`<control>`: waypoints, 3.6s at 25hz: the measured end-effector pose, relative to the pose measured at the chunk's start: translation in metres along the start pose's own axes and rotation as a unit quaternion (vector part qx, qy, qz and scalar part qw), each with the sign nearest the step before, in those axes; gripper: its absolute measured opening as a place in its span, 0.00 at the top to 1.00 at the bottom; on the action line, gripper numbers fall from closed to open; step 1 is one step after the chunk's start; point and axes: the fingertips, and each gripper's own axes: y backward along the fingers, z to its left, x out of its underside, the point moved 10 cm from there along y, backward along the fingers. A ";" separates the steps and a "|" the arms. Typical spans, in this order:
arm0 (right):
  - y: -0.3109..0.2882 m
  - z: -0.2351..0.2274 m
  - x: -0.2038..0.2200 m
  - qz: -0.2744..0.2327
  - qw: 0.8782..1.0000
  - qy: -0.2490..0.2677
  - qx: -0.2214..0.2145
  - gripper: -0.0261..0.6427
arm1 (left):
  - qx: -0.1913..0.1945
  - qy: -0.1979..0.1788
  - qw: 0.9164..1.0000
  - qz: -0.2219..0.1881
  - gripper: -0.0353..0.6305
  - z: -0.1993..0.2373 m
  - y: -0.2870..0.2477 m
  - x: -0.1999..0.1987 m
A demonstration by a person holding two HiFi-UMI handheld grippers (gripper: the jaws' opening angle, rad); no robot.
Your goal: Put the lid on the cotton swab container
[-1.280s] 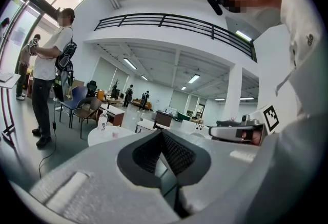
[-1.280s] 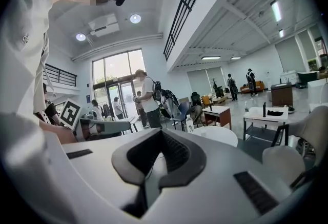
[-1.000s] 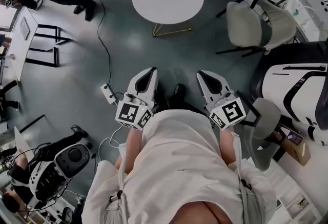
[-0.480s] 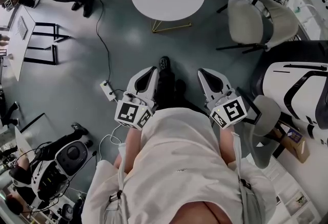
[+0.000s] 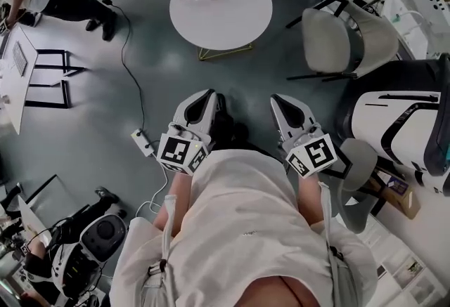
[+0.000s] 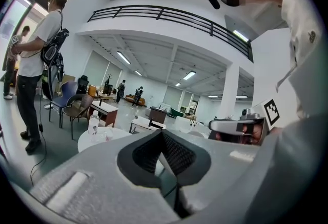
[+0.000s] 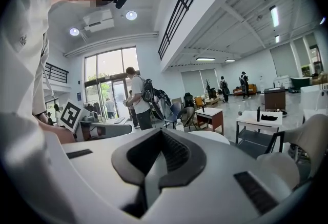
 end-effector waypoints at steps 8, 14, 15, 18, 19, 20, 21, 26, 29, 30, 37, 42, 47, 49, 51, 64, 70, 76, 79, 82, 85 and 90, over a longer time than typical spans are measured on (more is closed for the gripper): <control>-0.064 -0.019 -0.031 -0.006 1.000 0.011 0.007 0.95 | 0.030 -0.011 0.999 0.012 0.93 0.056 -0.050 -0.030; -0.112 -0.021 -0.045 -0.009 1.000 0.013 0.015 0.95 | 0.044 -0.017 0.999 0.018 0.93 0.101 -0.066 -0.043; -0.119 -0.021 -0.047 -0.010 1.000 0.012 0.018 0.95 | 0.046 -0.017 0.999 0.020 0.93 0.109 -0.067 -0.044; -0.136 -0.019 -0.050 -0.014 0.999 0.012 0.027 0.95 | 0.049 -0.013 0.998 0.024 0.93 0.131 -0.069 -0.045; -0.140 -0.018 -0.051 -0.014 0.999 0.013 0.031 0.95 | 0.051 -0.012 0.998 0.025 0.93 0.136 -0.069 -0.046; -0.142 -0.018 -0.051 -0.014 0.999 0.013 0.035 0.95 | 0.054 -0.012 0.998 0.026 0.93 0.140 -0.070 -0.046; -0.144 -0.019 -0.051 -0.014 0.999 0.011 0.040 0.95 | 0.056 -0.012 0.998 0.027 0.93 0.144 -0.072 -0.046; -0.151 -0.023 -0.047 -0.005 0.998 0.010 0.056 0.95 | 0.064 -0.011 0.997 0.033 0.93 0.157 -0.079 -0.042; -0.148 -0.028 -0.043 -0.001 0.998 0.007 0.062 0.95 | 0.064 -0.009 0.997 0.039 0.93 0.155 -0.083 -0.035; -0.146 -0.030 -0.041 0.000 0.998 0.006 0.062 0.95 | 0.064 -0.008 0.997 0.041 0.93 0.154 -0.084 -0.033; -0.154 -0.049 -0.037 0.003 0.999 0.004 0.050 0.95 | 0.047 0.001 0.998 0.046 0.93 0.154 -0.090 -0.023; -0.171 -0.068 -0.045 0.003 1.000 0.004 0.027 0.95 | 0.028 -0.002 0.999 0.042 0.93 0.155 -0.100 -0.033; -0.199 -0.097 -0.060 0.001 1.000 0.009 -0.006 0.95 | 0.002 -0.002 0.999 0.032 0.93 0.161 -0.123 -0.048; -0.207 -0.113 -0.064 0.003 1.000 0.009 -0.020 0.95 | -0.008 0.000 1.000 0.028 0.93 0.158 -0.135 -0.053; -0.216 -0.129 -0.069 0.004 0.999 0.011 -0.033 0.95 | -0.016 0.000 1.000 0.026 0.93 0.156 -0.150 -0.058; -0.285 -0.230 -0.107 0.011 0.991 0.033 -0.129 0.95 | -0.086 -0.006 0.996 0.008 0.93 0.151 -0.241 -0.091; -0.304 -0.267 -0.109 0.039 0.985 0.035 -0.166 0.95 | -0.125 0.009 0.992 0.000 0.93 0.142 -0.269 -0.095; -0.318 -0.286 -0.103 0.060 0.974 0.036 -0.217 0.95 | -0.169 0.023 0.985 0.003 0.93 0.125 -0.277 -0.089; -0.323 -0.292 -0.099 0.072 0.969 0.035 -0.232 0.95 | -0.184 0.029 0.983 0.007 0.93 0.117 -0.279 -0.084; -0.329 -0.294 -0.096 0.081 0.966 0.040 -0.242 0.95 | -0.193 0.035 0.981 0.005 0.93 0.114 -0.278 -0.081; -0.333 -0.292 -0.094 0.090 0.964 0.046 -0.248 0.95 | -0.200 0.046 0.979 0.006 0.93 0.115 -0.275 -0.076; -0.342 -0.290 -0.080 0.117 0.963 0.069 -0.233 0.95 | -0.202 0.050 0.978 0.005 0.93 0.116 -0.271 -0.069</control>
